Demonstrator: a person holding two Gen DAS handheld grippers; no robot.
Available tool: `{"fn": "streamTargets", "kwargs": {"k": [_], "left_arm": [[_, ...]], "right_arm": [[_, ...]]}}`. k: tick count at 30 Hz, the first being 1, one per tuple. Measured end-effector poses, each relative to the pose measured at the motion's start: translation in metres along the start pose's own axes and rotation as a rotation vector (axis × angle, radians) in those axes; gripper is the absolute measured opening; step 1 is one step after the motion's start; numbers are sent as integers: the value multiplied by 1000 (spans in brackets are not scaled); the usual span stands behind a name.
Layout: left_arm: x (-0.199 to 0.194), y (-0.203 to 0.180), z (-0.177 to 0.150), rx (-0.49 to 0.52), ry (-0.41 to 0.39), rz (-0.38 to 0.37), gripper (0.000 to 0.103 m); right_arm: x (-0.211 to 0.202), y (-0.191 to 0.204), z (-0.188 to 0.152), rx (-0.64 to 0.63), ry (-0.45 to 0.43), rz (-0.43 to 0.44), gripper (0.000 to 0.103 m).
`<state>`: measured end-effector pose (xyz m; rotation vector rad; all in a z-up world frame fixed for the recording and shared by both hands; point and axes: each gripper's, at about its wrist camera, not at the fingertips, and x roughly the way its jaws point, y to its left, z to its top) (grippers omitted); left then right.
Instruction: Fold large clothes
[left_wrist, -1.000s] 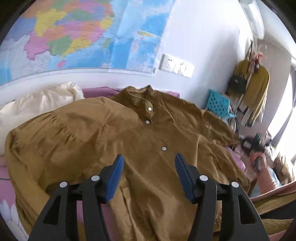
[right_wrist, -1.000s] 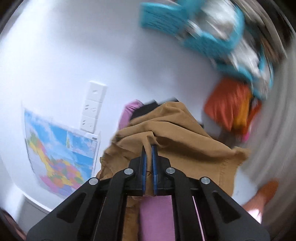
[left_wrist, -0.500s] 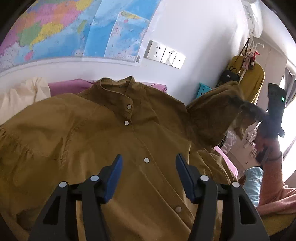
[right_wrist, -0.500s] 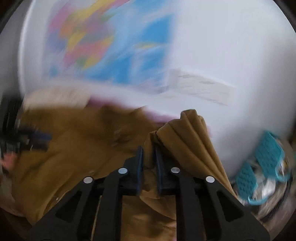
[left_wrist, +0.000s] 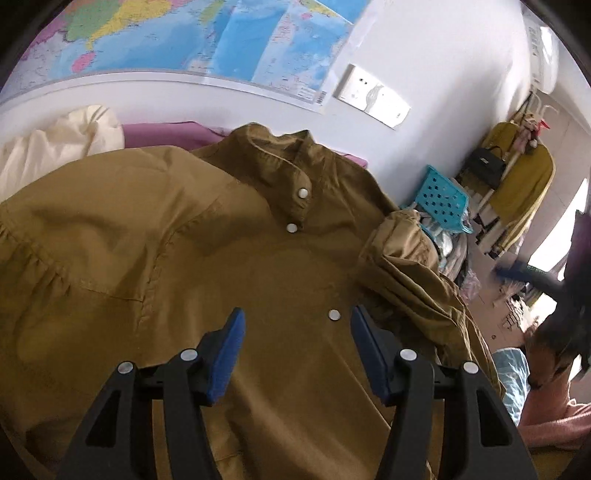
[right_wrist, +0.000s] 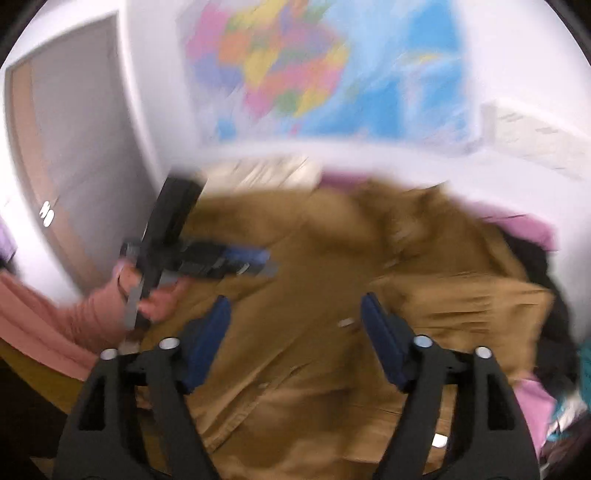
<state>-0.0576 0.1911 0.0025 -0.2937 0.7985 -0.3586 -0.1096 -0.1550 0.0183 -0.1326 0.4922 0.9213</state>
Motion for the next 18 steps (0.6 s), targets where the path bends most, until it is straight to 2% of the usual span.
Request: {"fn": "streamTargets", "kwargs": {"k": [2, 5, 6, 7, 8, 10, 14, 18], "left_arm": [[1, -5, 0, 21, 8, -28, 58], [3, -14, -1, 49, 17, -53, 59], [3, -18, -2, 60, 19, -58, 60], [3, -19, -3, 67, 22, -64, 60], [4, -21, -3, 71, 27, -69, 60], [4, -20, -3, 69, 31, -72, 60], [-9, -10, -2, 40, 16, -102, 60], [-37, 7, 4, -1, -52, -118, 61]], "right_arm": [[-10, -23, -10, 64, 16, -75, 75], [12, -59, -39, 181, 161, -120, 79], [24, -66, -50, 195, 212, -137, 76], [36, -70, -59, 208, 256, -132, 61], [47, -74, -68, 233, 301, -97, 53], [56, -74, -72, 271, 325, -14, 3], [40, -45, -35, 224, 176, 193, 3], [60, -12, 7, 177, 84, 373, 3]]}}
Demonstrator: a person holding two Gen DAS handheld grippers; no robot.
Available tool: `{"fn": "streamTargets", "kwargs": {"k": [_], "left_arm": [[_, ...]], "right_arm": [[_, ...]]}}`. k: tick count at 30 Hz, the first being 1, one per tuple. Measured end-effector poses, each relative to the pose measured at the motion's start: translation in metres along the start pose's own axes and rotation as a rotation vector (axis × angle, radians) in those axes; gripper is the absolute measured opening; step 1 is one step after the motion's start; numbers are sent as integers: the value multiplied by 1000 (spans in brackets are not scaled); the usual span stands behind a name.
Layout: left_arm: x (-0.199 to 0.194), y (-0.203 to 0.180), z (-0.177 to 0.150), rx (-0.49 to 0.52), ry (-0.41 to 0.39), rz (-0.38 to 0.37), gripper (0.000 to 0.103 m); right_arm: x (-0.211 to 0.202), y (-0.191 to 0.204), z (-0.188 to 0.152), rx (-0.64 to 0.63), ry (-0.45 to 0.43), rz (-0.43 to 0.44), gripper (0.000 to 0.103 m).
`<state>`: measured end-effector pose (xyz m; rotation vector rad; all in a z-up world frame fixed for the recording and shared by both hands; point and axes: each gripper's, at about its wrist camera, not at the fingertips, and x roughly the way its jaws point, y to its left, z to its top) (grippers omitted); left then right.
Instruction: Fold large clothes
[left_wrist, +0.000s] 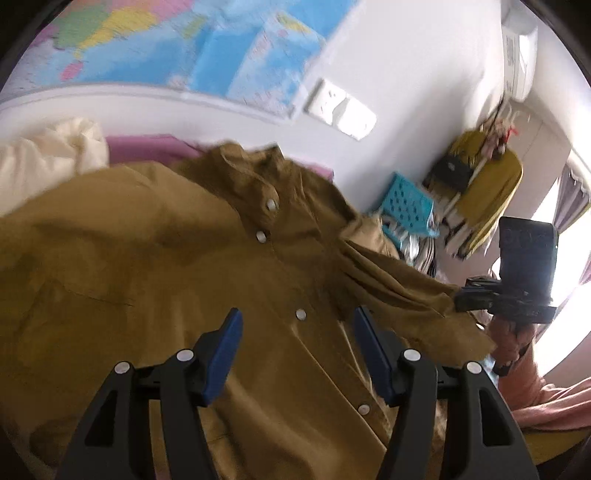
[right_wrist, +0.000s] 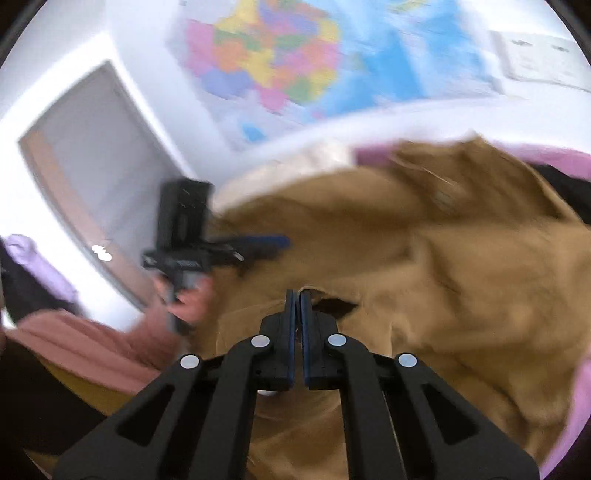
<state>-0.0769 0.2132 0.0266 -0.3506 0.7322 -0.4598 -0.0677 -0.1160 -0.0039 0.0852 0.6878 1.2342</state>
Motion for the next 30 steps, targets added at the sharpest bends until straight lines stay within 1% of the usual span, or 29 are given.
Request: {"fn": "streamTargets", "kwargs": {"k": [1, 2, 3, 4, 5, 6, 7, 8, 9, 10, 11, 13, 14, 15, 16, 17, 19, 20, 21, 22, 23, 24, 25, 26, 27, 28, 30], "left_arm": [[-10, 3, 3, -4, -26, 0, 61], [-20, 5, 5, -6, -53, 9, 62], [-27, 6, 6, -4, -72, 20, 63], [-36, 7, 7, 2, -97, 33, 64], [-44, 8, 8, 6, -115, 40, 65], [-49, 8, 8, 8, -126, 48, 66], [-53, 9, 7, 11, -132, 57, 67], [-55, 9, 5, 12, -130, 61, 68], [-54, 9, 2, 12, -117, 60, 69], [-50, 8, -1, 16, -97, 57, 70], [-42, 7, -6, 23, -68, 56, 71], [-24, 5, -13, 33, 2, 67, 76], [-12, 5, -18, 35, 48, 78, 76], [-2, 6, -21, 33, 83, 85, 76], [10, 8, -24, 27, 127, 103, 76], [23, 12, -27, 19, 168, 143, 76], [40, 20, -31, 0, 224, 193, 76], [48, 25, -32, -17, 252, 193, 76], [56, 30, -34, -42, 281, 192, 75], [61, 32, -34, -53, 294, 197, 74], [64, 30, -33, -42, 295, 203, 73], [66, 29, -31, -27, 292, 213, 68], [69, 27, -30, -14, 290, 228, 51], [70, 27, -29, -11, 296, 237, 41], [74, 27, -27, -7, 301, 254, 30], [76, 27, -24, 2, 292, 272, 19], [77, 24, -13, 35, 256, 320, 13]], "right_arm": [[8, 1, 5, -3, -3, 20, 5], [24, -1, 13, 2, -10, 27, 7], [40, -5, 18, 14, 2, 32, 12], [56, -12, 23, 41, 30, 43, 22], [77, -21, 24, 78, 75, 48, 28], [92, -28, 22, 94, 115, 26, 44], [102, -34, 20, 99, 145, -23, 52], [104, -38, 16, 101, 156, -58, 54], [102, -41, 13, 104, 156, -61, 54], [92, -47, 11, 105, 134, -51, 54], [78, -51, 9, 103, 99, -74, 56], [50, -62, 12, 99, 36, -164, 61], [33, -71, 14, 93, -10, -239, 63], [12, -82, 15, 102, -62, -334, 72], [-4, -94, 15, 113, -94, -429, 77], [-23, -109, 14, 139, -122, -538, 78], [-47, -139, 8, 207, -142, -653, 87], [-56, -158, 3, 263, -133, -683, 88], [-60, -177, -3, 313, -111, -684, 88], [-60, -190, -9, 338, -89, -682, 88], [-58, -205, -13, 368, -66, -676, 88], [-54, -215, -18, 390, -53, -654, 89], [-49, -224, -23, 412, -38, -611, 86], [-45, -229, -26, 418, -30, -571, 82], [-42, -230, -26, 413, -30, -551, 65], [-43, -231, -26, 411, -32, -540, 38], [-50, -234, -21, 421, -62, -489, 17]]}}
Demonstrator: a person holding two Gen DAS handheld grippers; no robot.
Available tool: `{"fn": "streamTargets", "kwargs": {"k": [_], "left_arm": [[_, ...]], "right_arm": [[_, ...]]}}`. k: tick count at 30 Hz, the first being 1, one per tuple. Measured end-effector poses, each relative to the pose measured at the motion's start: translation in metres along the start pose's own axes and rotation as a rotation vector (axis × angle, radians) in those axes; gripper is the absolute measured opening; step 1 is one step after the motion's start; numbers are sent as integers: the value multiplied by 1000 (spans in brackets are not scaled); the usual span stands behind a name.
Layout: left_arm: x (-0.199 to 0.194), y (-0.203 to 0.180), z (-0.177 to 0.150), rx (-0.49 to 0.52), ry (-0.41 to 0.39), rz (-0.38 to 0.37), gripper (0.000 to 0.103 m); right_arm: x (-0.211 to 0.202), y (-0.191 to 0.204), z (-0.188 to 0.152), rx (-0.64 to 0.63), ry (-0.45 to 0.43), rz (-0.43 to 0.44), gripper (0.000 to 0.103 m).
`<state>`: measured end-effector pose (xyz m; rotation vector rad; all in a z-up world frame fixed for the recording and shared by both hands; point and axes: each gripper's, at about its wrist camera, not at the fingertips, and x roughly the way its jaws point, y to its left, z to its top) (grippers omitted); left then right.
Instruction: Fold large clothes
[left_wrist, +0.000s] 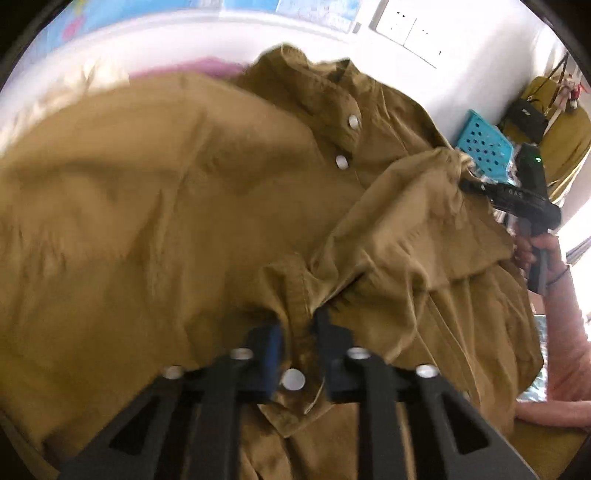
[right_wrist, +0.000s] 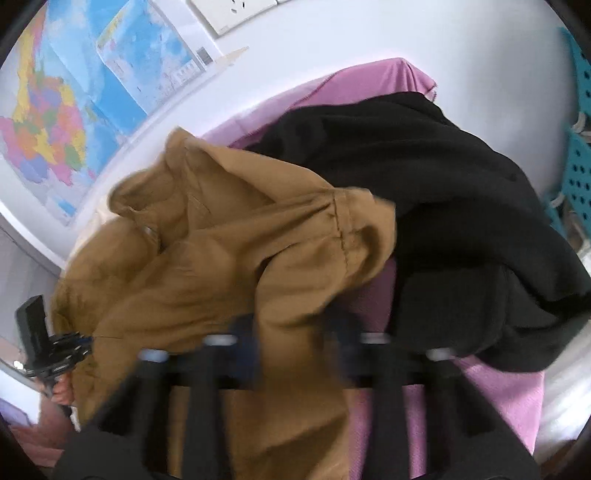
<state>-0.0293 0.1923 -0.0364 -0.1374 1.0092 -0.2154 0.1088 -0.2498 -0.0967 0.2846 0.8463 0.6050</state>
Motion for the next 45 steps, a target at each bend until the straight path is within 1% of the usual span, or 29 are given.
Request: {"fn": "streamTargets", "kwargs": {"k": [1, 2, 4, 5, 7, 8, 9, 10, 11, 12, 13, 14, 16, 18, 19, 21, 23, 25, 26, 27, 29, 31, 32, 34, 36, 39, 41, 42, 45], "left_arm": [[-4, -2, 5, 8, -25, 12, 12], [-12, -4, 14, 20, -77, 19, 12], [-26, -8, 28, 31, -145, 22, 12], [-30, -10, 35, 39, -165, 30, 12], [-32, -16, 49, 61, -196, 43, 13], [-28, -17, 54, 74, -195, 49, 13], [-19, -15, 58, 80, -174, 76, 18], [-8, -10, 61, 63, -146, 109, 22], [7, -3, 60, 48, -100, 146, 25], [18, 0, 58, 39, -60, 146, 34], [27, 7, 55, 11, -13, 140, 40], [29, 11, 52, -10, 0, 123, 42], [20, 20, 44, -38, -18, 79, 53], [-1, 25, 38, -51, -67, 50, 56], [-10, 27, 35, -50, -89, 40, 56], [-25, 31, 33, -44, -126, 7, 56], [-27, 31, 33, -47, -116, -9, 55], [-16, 31, 34, -41, -85, 24, 48], [-5, 30, 37, -43, -60, 44, 45], [5, 30, 36, -54, -24, 54, 39], [21, 33, 35, -83, 28, 63, 35], [20, 34, 32, -88, 21, 71, 34], [15, 34, 31, -92, 8, 67, 34], [-9, 36, 24, -85, -53, 43, 38], [-36, 38, 14, -66, -105, 58, 43], [-78, 45, -7, -43, -179, 85, 48], [-111, 53, -28, -33, -240, 120, 49], [-124, 56, -37, -35, -263, 137, 51], [-164, 70, -67, -63, -331, 207, 55]], "right_arm": [[-6, 1, 3, -2, -31, 11, 12], [-19, 4, 5, -11, -63, 7, 12], [-42, 3, 10, -7, -140, 21, 11], [-47, 2, 13, 3, -163, 27, 11], [-48, 3, 18, -7, -174, -9, 11], [-39, 2, 19, -8, -148, -58, 13], [-31, -1, 21, -6, -126, -73, 17], [-22, -3, 20, -4, -93, -98, 28], [-14, -5, 20, -2, -67, -154, 37], [-11, -3, 18, -15, -60, -205, 48], [-13, -2, 16, -32, -66, -225, 52], [-19, 3, 16, -47, -93, -256, 53], [-36, 17, 11, -79, -150, -283, 55], [-55, 48, 8, -157, -227, -263, 54], [-59, 63, 6, -195, -222, -242, 54], [-56, 99, 1, -299, -203, -157, 53], [-34, 144, -8, -413, -128, -40, 49], [-2, 179, -15, -487, -26, 77, 41], [11, 192, -18, -513, 5, 97, 40], [28, 207, -21, -550, 42, 109, 39], [63, 231, -28, -591, 110, 131, 34], [90, 244, -30, -598, 164, 147, 27], [103, 249, -31, -602, 174, 130, 27], [124, 249, -31, -580, 214, 104, 24], [141, 243, -32, -544, 254, 61, 21], [133, 241, -36, -515, 255, 74, 23], [120, 244, -37, -527, 243, 84, 30], [113, 245, -38, -528, 238, 100, 36], [87, 253, -46, -544, 231, 182, 39]]}}
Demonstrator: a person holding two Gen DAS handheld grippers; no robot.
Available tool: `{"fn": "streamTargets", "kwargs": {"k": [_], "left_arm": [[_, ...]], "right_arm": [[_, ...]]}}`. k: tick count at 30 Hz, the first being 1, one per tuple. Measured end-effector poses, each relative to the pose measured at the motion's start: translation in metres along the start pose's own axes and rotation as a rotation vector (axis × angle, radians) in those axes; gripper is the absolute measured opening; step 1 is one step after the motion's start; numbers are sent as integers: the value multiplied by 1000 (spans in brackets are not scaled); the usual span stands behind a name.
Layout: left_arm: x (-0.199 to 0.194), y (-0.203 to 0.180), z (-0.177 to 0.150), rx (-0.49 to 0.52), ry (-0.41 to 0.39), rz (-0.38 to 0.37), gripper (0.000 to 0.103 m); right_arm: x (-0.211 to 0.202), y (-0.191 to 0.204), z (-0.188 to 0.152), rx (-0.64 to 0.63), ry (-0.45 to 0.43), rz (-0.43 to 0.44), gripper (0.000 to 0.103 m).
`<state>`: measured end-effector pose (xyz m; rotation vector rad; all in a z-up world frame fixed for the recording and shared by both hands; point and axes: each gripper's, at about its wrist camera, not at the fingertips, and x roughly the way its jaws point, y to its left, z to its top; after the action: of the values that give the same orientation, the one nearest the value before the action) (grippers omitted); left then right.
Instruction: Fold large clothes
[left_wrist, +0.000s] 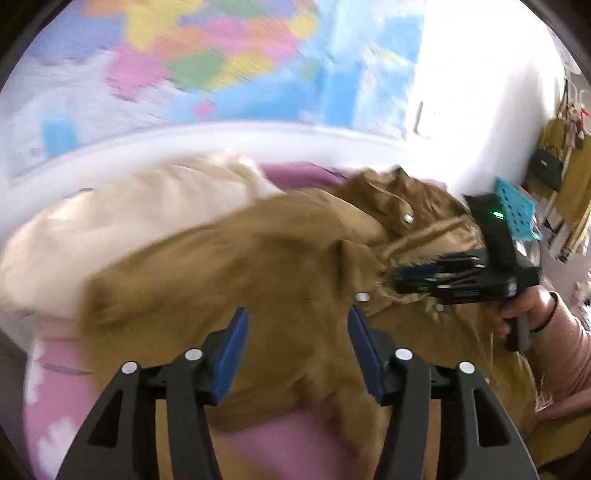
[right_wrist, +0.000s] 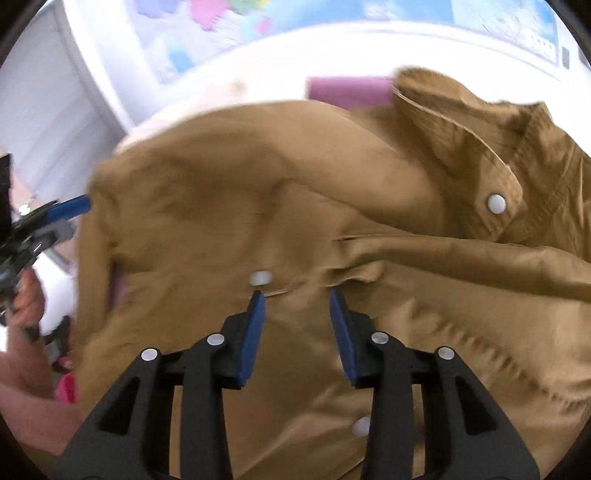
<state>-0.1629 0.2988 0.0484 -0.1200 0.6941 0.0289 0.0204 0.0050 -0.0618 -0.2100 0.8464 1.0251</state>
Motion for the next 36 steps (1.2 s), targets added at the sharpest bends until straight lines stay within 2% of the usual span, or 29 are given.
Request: {"fn": "streamTargets", "kwargs": {"k": [3, 5, 8, 12, 13, 15, 18, 20, 21, 22, 23, 25, 27, 31, 34, 36], "left_arm": [[-33, 21, -11, -39, -56, 81, 58], [-44, 30, -20, -44, -66, 116, 61], [-46, 44, -31, -67, -33, 163, 61], [-34, 54, -43, -105, -2, 160, 60], [-33, 57, -45, -114, 2, 153, 58], [-31, 61, -48, -137, 4, 138, 56], [-32, 68, -51, -164, -3, 108, 56], [-35, 70, -52, -171, -10, 101, 56], [-37, 72, -52, -176, -16, 91, 56], [-39, 73, -52, -182, -19, 79, 56], [-41, 75, -52, -185, -23, 74, 56], [-46, 77, -51, -186, -35, 66, 56], [-57, 83, -49, -205, -73, 21, 56], [-87, 94, -36, -242, -188, -41, 56], [-96, 89, -23, -219, -233, -52, 56], [-92, 79, -12, -190, -238, -78, 56]], "right_arm": [[-15, 29, -8, -54, -25, 85, 48], [-17, 58, -13, -92, -26, 147, 48], [-12, 98, -13, -166, -10, 255, 55], [18, 166, -7, -276, 48, 426, 70], [27, 178, -6, -286, 69, 445, 76], [56, 208, -2, -302, 118, 450, 79], [95, 228, 4, -275, 174, 428, 83], [114, 238, 2, -255, 222, 429, 74], [120, 243, 1, -253, 243, 448, 52], [121, 245, -1, -256, 254, 461, 17], [118, 250, -1, -264, 259, 478, 7], [100, 253, 4, -291, 213, 488, 5], [71, 249, 16, -294, 164, 517, 5], [-14, 233, 48, -337, 41, 527, 5], [-77, 212, 58, -414, -42, 437, 5], [-124, 183, 63, -425, -84, 304, 5]]}}
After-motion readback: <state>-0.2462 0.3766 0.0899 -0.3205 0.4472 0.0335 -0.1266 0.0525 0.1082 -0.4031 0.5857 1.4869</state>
